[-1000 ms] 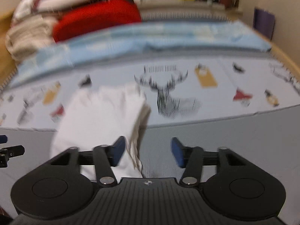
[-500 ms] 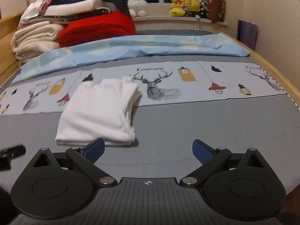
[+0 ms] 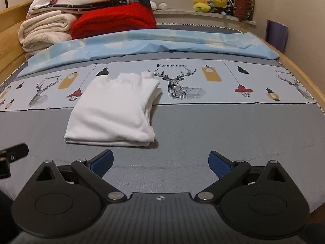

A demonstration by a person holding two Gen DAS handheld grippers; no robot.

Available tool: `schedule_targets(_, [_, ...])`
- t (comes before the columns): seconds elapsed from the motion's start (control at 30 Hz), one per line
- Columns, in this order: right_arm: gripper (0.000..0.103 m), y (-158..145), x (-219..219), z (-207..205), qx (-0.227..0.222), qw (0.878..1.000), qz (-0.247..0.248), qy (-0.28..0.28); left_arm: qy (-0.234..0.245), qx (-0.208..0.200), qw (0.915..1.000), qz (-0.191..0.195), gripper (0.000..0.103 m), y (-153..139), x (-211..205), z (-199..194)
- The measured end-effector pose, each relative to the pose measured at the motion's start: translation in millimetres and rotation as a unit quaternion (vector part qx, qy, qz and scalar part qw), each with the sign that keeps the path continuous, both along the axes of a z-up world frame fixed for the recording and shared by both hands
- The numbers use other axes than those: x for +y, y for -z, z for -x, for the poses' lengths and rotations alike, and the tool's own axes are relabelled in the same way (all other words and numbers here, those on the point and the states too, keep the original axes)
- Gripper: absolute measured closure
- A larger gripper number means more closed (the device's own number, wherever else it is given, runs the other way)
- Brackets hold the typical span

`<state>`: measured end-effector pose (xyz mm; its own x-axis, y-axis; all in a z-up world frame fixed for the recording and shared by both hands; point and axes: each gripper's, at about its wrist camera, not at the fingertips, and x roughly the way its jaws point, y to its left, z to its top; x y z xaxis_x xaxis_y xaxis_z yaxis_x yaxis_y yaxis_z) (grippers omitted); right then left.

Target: Fold small clothes

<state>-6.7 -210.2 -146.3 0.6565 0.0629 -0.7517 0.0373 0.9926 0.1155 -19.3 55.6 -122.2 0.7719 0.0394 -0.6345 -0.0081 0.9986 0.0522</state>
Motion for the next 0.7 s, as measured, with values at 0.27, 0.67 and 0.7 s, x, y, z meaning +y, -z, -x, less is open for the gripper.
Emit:
schedule_targets(0.27, [0.004,1.4,0.1,-0.8,0.001,1.0,0.003,-0.002,0.008,0.0,0.9998,0.016,0.0,0.2,4.4,-2.1])
schedule_targets(0.67, [0.004,3.3,3.6,-1.3,0.003,1.0,0.009,-0.008,0.015,-0.005,0.9996,0.023,0.0,0.0,5.4,-2.3])
schedule_targets(0.7, [0.004,3.3,3.6,-1.3,0.003,1.0,0.009,-0.009,0.014,-0.005,0.9996,0.024,0.0,0.0,5.7,-2.5])
